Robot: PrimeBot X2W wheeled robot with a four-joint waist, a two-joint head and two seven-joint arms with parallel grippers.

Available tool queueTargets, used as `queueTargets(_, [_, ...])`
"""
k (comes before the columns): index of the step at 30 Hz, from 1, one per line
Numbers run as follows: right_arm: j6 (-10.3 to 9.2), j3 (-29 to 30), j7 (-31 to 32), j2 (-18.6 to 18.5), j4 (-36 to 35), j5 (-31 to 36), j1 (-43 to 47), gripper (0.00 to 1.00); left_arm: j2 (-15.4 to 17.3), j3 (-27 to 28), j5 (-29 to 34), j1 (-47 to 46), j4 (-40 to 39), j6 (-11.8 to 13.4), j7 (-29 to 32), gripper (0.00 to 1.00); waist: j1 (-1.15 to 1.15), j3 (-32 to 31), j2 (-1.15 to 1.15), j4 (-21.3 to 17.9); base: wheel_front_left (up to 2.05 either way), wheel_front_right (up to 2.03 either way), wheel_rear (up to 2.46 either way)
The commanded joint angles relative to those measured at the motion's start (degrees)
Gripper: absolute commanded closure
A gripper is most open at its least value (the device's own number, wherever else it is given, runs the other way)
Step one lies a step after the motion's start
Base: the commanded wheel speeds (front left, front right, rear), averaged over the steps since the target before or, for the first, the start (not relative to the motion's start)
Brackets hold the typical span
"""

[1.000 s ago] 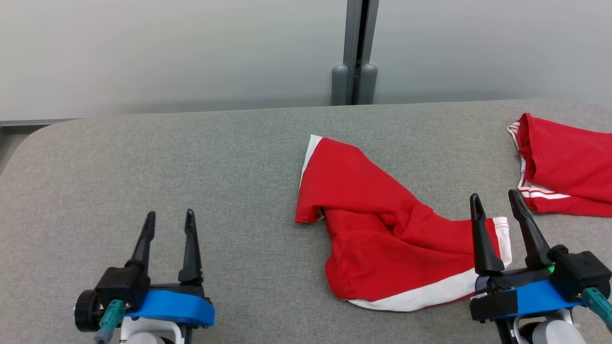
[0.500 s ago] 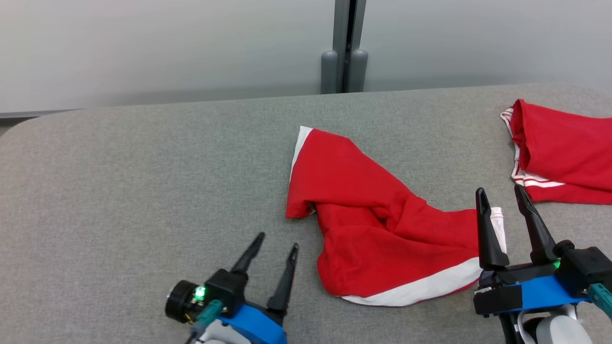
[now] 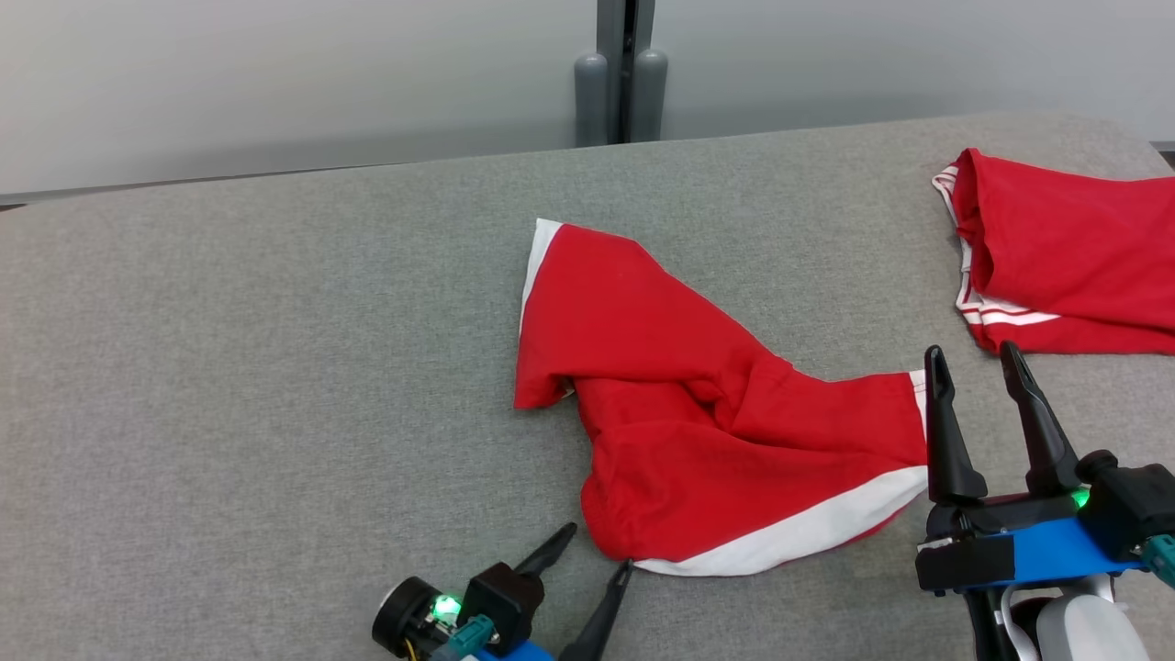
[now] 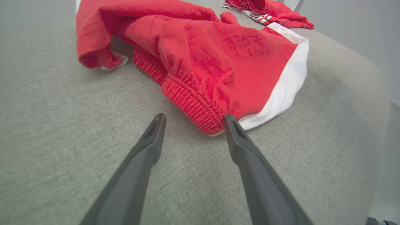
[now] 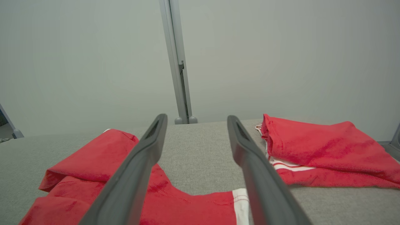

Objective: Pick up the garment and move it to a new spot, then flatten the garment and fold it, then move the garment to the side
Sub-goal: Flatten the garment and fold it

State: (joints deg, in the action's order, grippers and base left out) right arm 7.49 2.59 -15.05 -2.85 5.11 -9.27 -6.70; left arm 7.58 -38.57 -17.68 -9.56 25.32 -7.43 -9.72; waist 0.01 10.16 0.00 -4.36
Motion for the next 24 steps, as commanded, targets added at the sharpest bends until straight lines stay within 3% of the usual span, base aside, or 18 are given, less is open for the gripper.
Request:
queueTargets(1, [0.01, 0.11, -0.15, -0.09, -0.14, -0.24, -0.83, 0.0, 0.52, -0.43, -0.38, -0.66, 0.02, -0.05, -0.05, 0.0, -0.01, 0.12, 0.0, -0.1, 0.0, 0.0, 0.0])
queueTargets(12, [0.01, -0.12, -0.15, -0.09, 0.04, -0.47, -1.93, 0.0, -1.33, -4.44, -5.14, -5.49, 4.18, -0.06, -1.95, 0.0, -0.01, 1.64, 0.0, -1.6, 0.0, 0.0, 0.0])
queueTargets(13, [0.01, -0.01, -0.15, -0.09, 0.1, -0.38, -1.98, 0.0, -1.67, -4.42, -5.7, -6.17, 4.82, -0.06, -2.2, 0.16, -0.01, 1.69, 0.0, -1.6, 0.0, 0.0, 0.0])
queueTargets(14, [0.01, 0.0, -0.15, -0.09, 0.16, -0.31, -2.0, 0.0, -1.89, -4.6, -6.07, -6.89, 5.56, -0.06, -2.38, 0.53, -0.01, 1.69, 0.0, -1.61, 0.0, 0.0, 0.0])
queueTargets(15, [0.01, 0.03, -0.15, -0.09, 0.21, -0.27, -1.95, 0.0, -2.11, -4.51, -6.55, -7.5, 6.11, -0.06, -2.73, 0.84, -0.01, 1.66, 0.0, -1.6, 0.0, 0.0, 0.0])
queueTargets(16, [0.01, 0.1, -0.15, -0.09, 0.25, -0.23, -1.86, 0.0, -2.29, -4.19, -7.01, -8.01, 6.73, -0.06, -3.09, 1.0, -0.01, 1.56, 0.0, -1.54, 0.0, 0.0, 0.0])
queueTargets(20, [0.01, 0.72, -0.15, -0.1, 0.55, -0.15, -0.87, 0.0, -2.26, -2.16, -7.97, -9.51, 8.35, 0.45, -4.26, 1.0, -0.01, 0.94, 0.0, -0.78, 0.0, 0.0, 0.0])
queueTargets(24, [0.01, 1.17, -0.15, -0.09, 1.47, -0.17, -0.09, 0.0, -0.2, 0.23, -8.39, -10.22, 8.56, 1.29, -5.0, 1.0, -0.01, 0.04, 0.0, 0.53, 0.0, 0.0, 0.0])
